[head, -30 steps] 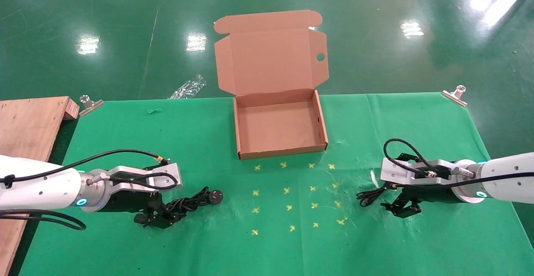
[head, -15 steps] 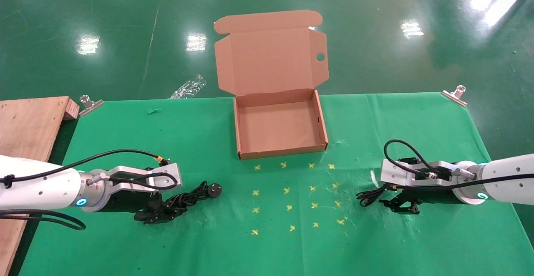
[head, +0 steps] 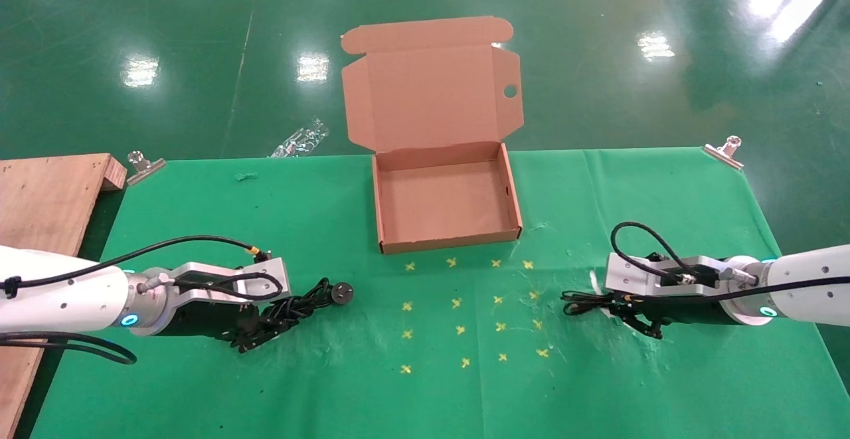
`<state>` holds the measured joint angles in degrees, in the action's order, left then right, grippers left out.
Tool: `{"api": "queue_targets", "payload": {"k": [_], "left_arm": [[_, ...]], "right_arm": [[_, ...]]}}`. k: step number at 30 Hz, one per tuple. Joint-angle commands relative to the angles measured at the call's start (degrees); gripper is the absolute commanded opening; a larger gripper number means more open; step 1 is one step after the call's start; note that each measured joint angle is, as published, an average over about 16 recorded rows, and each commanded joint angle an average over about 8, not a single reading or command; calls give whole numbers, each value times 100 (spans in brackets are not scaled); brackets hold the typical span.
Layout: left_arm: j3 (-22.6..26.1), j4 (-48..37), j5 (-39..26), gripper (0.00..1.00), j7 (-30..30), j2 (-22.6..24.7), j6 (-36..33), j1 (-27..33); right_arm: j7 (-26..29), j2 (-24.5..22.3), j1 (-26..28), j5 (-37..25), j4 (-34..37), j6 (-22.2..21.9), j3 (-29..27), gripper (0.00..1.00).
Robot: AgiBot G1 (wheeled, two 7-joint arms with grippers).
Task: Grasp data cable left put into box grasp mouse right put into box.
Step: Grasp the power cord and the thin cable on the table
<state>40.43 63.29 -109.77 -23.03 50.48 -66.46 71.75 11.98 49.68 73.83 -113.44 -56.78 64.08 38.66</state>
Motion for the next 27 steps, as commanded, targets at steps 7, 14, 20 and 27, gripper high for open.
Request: {"api": "queue_targets", "payload": {"k": [7, 14, 20, 27], "left_arm": [[-1, 0, -4, 0, 0, 0, 1, 0], [2, -4, -11, 0, -1, -2, -1, 1], [37, -56, -52, 0, 4, 16, -41, 8], [152, -128, -240, 0, 3, 114, -46, -18]], "right_arm": [[0, -2, -3, -1, -2, -1, 0, 0], [-6, -17, 5, 38, -16, 13, -18, 0], [-90, -140, 29, 263, -115, 117, -109, 0], [-95, -203, 38, 371, -160, 169, -160, 0]]}}
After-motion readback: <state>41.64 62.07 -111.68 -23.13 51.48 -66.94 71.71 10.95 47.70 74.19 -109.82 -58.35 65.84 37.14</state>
